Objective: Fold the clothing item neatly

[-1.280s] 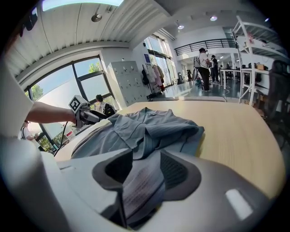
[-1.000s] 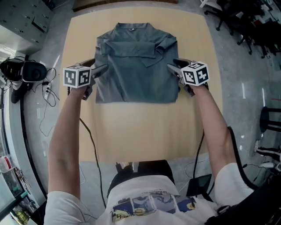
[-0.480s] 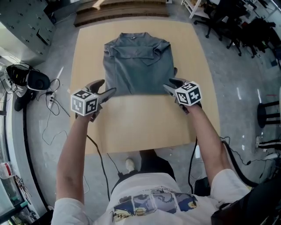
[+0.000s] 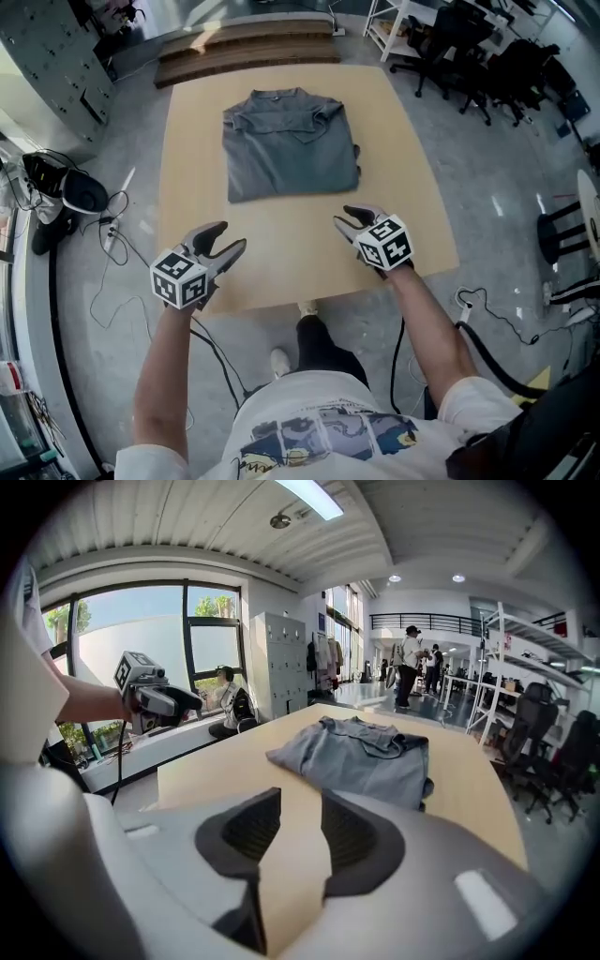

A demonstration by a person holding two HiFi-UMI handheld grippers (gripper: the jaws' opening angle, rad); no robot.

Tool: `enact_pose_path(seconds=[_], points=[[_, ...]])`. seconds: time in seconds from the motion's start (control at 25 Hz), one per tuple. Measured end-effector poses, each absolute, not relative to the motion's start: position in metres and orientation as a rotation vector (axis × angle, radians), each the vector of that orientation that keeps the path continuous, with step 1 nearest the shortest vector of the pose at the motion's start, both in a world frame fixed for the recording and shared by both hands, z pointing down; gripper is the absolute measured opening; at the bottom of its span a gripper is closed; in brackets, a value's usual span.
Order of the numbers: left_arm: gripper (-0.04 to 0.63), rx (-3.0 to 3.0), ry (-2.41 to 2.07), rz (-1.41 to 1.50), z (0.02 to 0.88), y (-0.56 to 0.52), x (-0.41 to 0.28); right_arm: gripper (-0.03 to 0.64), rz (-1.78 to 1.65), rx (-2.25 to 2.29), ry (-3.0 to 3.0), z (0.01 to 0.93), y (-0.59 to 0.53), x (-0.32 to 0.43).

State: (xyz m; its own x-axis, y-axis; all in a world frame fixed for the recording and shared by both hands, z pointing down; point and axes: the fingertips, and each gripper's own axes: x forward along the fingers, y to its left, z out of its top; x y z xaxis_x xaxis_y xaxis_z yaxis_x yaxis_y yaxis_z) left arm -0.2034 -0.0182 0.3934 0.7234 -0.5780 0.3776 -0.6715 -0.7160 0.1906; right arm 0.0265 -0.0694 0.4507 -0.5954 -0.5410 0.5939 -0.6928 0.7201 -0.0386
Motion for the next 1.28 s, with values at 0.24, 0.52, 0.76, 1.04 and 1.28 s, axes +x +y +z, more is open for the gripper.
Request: enact_pose_path(seconds=[0.24, 0.52, 0.76, 1.04, 1.28], points=[[0.173, 2.659, -0.948, 0.399, 0.377, 0.059, -0.193, 0.107, 0.325, 0.993, -2.361, 0.437, 0.002, 0.02], [0.008, 2.697, -0.912, 0.396, 0.368, 0.145, -0.184, 0.035, 0.309, 1.002, -2.352, 0.427, 0.095, 0.013], [0.006, 2.699, -0.855, 0.42, 0.367, 0.204, -0.173, 0.003, 0.33, 1.009, -2.369, 0.42, 0.159, 0.014], [0.008, 2.669, -0.923, 0.38, 0.359, 0.27, -0.154, 0.003, 0.257, 0.916, -2.412, 0.404, 0.21, 0.01], [0.008, 2.675, -0.888, 0.396, 0.352, 0.316, -0.091, 0.003, 0.254, 0.858, -2.415, 0.394, 0.272, 0.05]])
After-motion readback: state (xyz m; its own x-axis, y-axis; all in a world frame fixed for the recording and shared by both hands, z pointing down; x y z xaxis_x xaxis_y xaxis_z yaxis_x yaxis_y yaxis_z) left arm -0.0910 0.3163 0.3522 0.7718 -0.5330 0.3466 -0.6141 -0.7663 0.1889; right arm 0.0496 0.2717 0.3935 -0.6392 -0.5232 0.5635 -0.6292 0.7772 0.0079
